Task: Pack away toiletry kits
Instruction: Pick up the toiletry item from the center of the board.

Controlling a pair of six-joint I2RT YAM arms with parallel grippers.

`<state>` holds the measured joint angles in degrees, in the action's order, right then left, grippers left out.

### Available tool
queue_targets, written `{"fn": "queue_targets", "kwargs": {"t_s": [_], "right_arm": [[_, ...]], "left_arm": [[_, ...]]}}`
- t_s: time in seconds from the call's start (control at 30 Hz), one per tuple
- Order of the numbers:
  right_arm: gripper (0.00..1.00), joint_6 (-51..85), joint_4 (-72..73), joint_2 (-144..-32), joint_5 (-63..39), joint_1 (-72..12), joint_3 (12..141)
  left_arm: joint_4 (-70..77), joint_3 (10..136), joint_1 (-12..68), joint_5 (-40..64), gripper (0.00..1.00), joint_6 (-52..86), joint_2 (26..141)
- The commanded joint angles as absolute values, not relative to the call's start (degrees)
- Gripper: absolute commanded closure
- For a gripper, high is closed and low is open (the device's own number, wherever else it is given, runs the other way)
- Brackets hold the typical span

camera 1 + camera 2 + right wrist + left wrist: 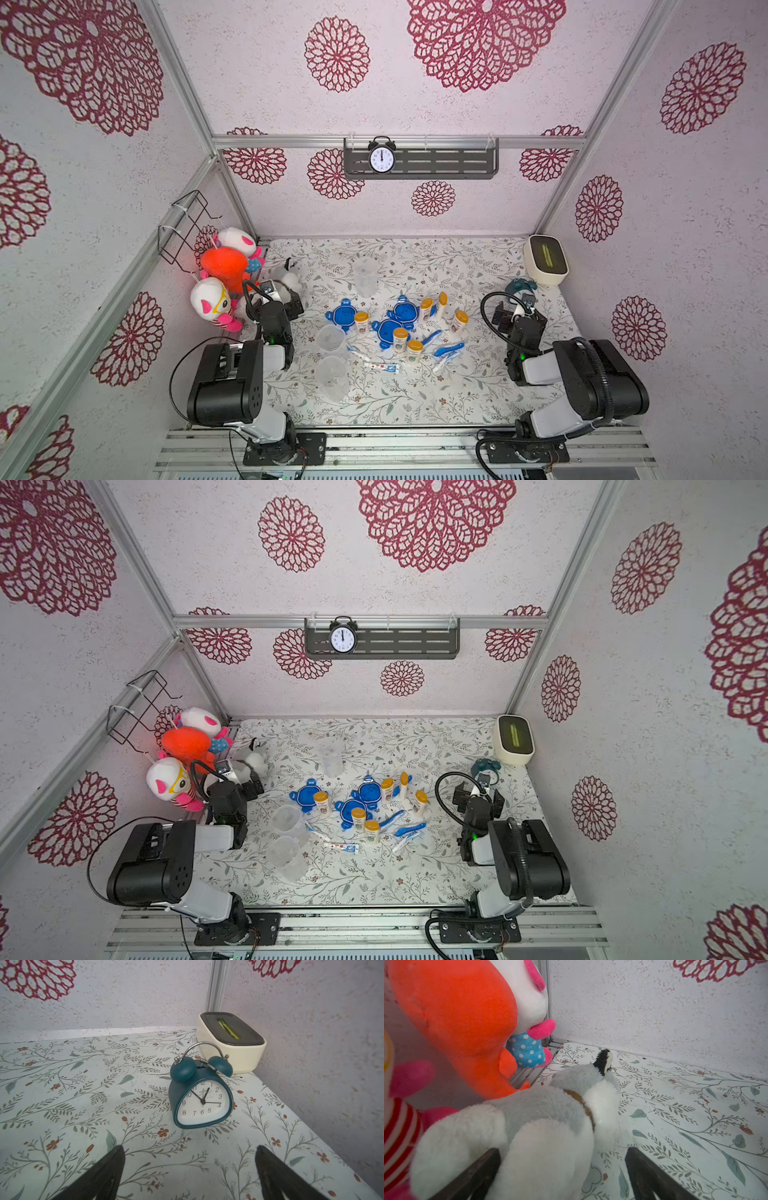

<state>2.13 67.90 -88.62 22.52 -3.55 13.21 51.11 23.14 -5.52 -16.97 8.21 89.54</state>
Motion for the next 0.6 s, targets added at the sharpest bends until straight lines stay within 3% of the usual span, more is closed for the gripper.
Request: {"fn": "queue_targets", "kwargs": {"t_s": [0.0, 0.57], "right_arm": [[0.01, 2.64, 70.22, -88.15, 23.47, -3.69, 13.97], [0.01, 1.13, 69.05, -88.09, 17.81, -3.53, 14.47]], "left_arm": [[50.67, 24.06, -5.94, -16.35, 0.02, 8.44, 88.95], [50.61, 24.11, -6.03, -16.35, 0.02, 8.44, 89.04]]}}
